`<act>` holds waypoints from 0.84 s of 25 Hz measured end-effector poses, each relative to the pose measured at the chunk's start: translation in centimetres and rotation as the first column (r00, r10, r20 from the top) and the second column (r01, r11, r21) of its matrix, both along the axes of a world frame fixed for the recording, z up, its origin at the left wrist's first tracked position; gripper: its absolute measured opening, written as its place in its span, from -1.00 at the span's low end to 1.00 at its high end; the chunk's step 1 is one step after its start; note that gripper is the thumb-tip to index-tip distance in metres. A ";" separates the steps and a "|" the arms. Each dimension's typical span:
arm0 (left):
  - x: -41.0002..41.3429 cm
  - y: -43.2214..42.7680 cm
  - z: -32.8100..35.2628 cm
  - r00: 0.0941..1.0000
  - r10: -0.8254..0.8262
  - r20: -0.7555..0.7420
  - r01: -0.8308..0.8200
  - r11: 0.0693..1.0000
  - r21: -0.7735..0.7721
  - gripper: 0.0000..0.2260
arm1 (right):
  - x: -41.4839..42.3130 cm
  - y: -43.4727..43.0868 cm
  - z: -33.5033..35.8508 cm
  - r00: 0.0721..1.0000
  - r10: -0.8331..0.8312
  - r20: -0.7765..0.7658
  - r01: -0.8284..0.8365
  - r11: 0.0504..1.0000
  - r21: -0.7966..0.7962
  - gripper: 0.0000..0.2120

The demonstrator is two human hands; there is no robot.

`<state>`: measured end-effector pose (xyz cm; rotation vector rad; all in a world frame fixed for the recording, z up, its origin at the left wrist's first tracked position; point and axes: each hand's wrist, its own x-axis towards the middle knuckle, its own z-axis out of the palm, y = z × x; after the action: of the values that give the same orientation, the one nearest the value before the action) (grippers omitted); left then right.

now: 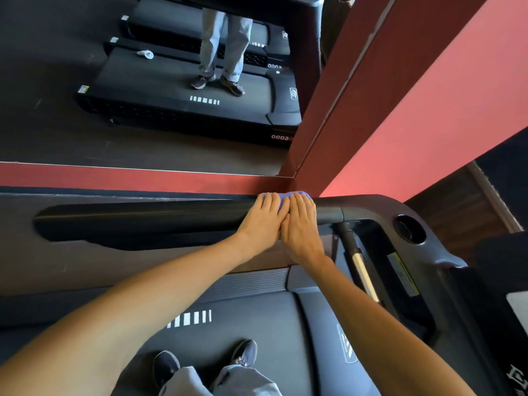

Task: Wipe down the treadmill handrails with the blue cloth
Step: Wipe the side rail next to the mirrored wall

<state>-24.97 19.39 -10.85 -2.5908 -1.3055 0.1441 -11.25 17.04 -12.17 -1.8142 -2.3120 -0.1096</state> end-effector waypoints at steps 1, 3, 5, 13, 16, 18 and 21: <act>-2.4 -0.1 -0.3 1.000 0.004 0.007 -0.004 1.000 0.009 -0.34 | -2.2 0.0 0.0 1.000 0.011 -0.011 -0.011 1.000 -0.023 -0.57; -7.5 -0.5 -0.3 0.998 0.023 0.052 -0.022 1.000 -0.015 -0.39 | -7.0 0.2 0.0 0.999 0.034 -0.034 -0.035 0.999 -0.029 -0.55; -12.6 -1.1 0.0 0.995 0.027 0.096 -0.024 0.999 -0.027 -0.42 | -11.8 -0.1 0.4 0.996 0.052 -0.069 -0.054 0.998 -0.033 -0.53; -33.2 -3.7 0.7 0.983 0.183 0.007 -0.183 0.982 -0.042 -0.43 | -32.4 -1.7 1.8 0.980 0.173 -0.100 -0.180 0.981 -0.066 -0.54; -38.3 -4.5 0.7 0.972 0.232 -0.048 -0.234 0.971 -0.045 -0.41 | -37.5 -2.1 2.8 0.973 0.203 -0.111 -0.214 0.972 -0.098 -0.47; -39.9 -5.0 0.7 0.965 0.253 -0.073 -0.257 0.965 -0.050 -0.39 | -38.8 -2.4 2.7 0.972 0.216 -0.087 -0.224 0.970 -0.096 -0.49; -39.5 -5.3 0.5 0.957 0.283 -0.064 -0.286 0.957 -0.048 -0.38 | -38.7 -2.1 2.8 0.968 0.245 -0.057 -0.249 0.966 -0.074 -0.54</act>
<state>-64.52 14.10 -10.39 -2.4085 -1.6702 0.3055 -49.97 14.95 -9.40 -1.5268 -2.5186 0.0647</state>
